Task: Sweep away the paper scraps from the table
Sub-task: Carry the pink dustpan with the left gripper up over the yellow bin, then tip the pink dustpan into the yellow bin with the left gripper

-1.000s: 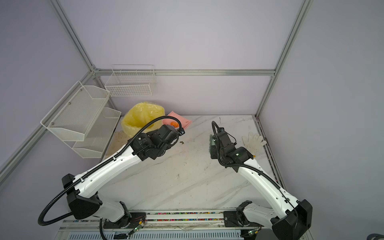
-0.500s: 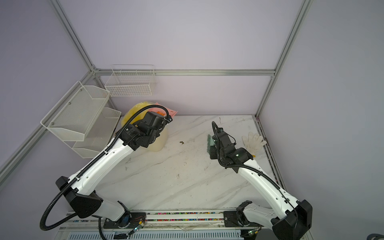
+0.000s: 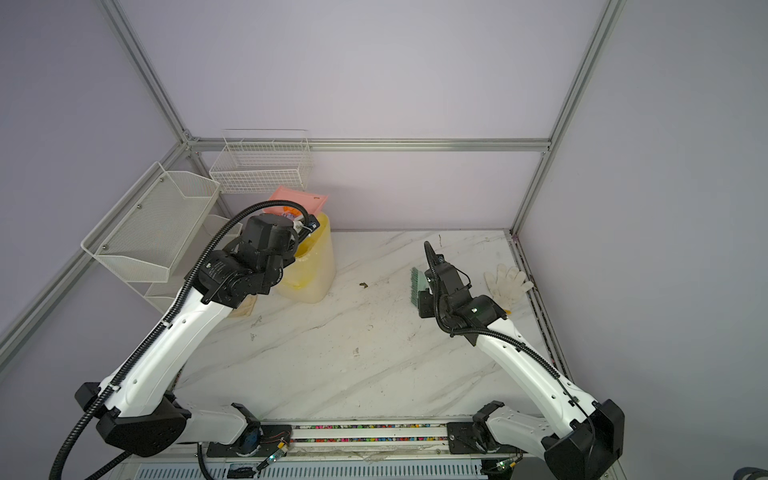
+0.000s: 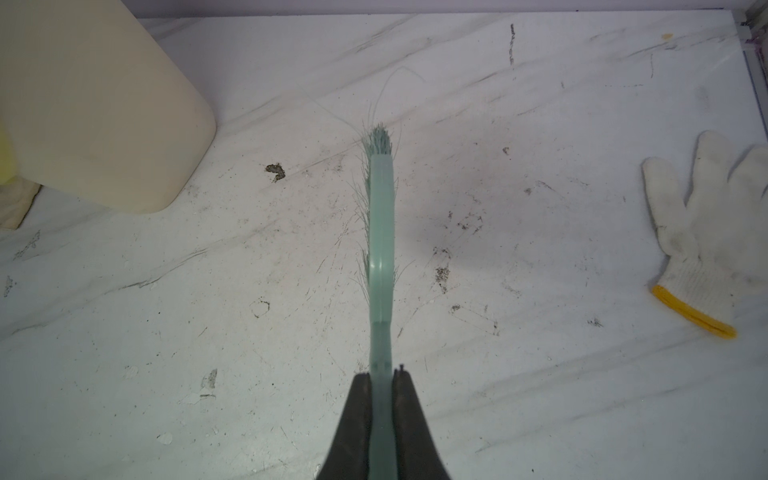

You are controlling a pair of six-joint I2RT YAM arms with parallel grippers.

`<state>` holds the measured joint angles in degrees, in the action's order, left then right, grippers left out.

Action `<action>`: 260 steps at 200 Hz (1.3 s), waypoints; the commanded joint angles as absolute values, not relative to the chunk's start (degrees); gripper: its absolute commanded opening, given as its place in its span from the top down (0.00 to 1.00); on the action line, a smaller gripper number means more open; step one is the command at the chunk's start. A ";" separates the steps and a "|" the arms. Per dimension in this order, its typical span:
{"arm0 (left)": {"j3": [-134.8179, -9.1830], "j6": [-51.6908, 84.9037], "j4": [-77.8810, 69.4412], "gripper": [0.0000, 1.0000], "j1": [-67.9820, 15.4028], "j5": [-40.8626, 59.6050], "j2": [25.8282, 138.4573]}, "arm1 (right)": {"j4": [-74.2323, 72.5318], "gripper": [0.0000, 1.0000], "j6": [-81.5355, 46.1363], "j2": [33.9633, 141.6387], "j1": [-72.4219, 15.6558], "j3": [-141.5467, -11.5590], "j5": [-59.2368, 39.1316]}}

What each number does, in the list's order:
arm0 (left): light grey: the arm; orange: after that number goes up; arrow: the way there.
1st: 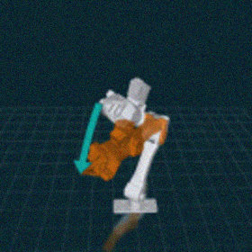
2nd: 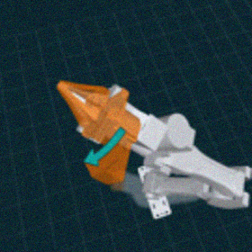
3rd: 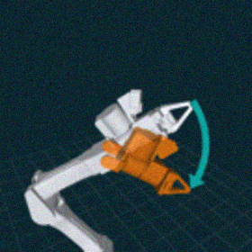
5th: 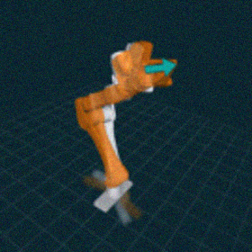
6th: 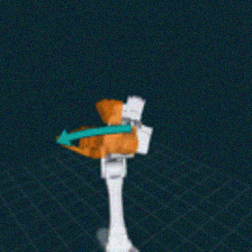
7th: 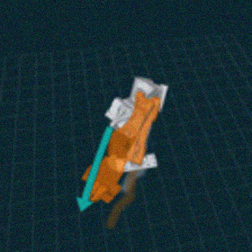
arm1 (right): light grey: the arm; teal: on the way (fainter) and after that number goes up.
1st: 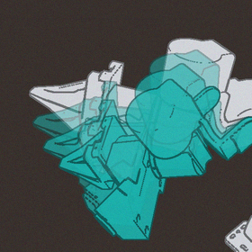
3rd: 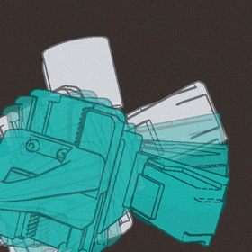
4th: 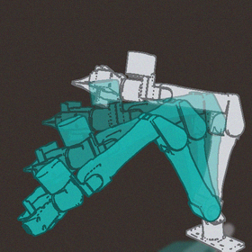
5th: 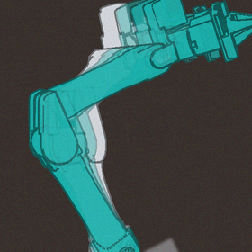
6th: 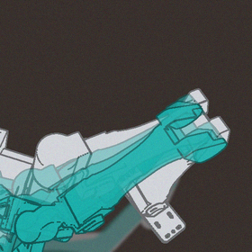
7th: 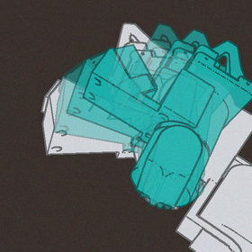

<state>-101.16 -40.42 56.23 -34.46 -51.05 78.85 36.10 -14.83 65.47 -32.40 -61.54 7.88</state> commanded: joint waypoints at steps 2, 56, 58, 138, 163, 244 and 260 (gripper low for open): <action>-101.43 -41.75 54.67 0.85 -33.10 -54.54 76.54 | 33.93 1.00 -14.24 65.03 -32.12 -61.13 7.44; -92.16 -45.38 53.01 0.85 -29.51 -58.83 74.48 | 34.01 1.00 -14.15 64.17 -32.10 -61.17 6.92; -91.53 -45.69 52.82 0.86 -29.42 -58.87 74.39 | 34.01 1.00 -14.15 64.07 -32.13 -61.13 6.87; -87.41 -46.07 51.03 0.85 -28.04 -57.20 74.69 | 33.48 1.00 -14.33 62.84 -32.06 -60.47 6.57; -90.40 -40.45 53.75 0.85 -28.14 -52.98 75.62 | 32.87 1.00 -14.02 63.23 -32.11 -60.12 6.39; -90.30 -44.33 56.23 0.86 -28.56 -56.06 79.86 | 32.47 1.00 -14.07 62.98 -32.10 -59.83 5.45; -90.33 -48.66 55.74 0.90 -28.56 -58.25 82.29 | 32.35 1.00 -14.06 63.27 -32.15 -60.05 4.95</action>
<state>-87.44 -43.22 55.75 -28.69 -54.76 79.66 34.06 -14.66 63.75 -32.36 -60.45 5.89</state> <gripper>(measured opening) 0.138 0.104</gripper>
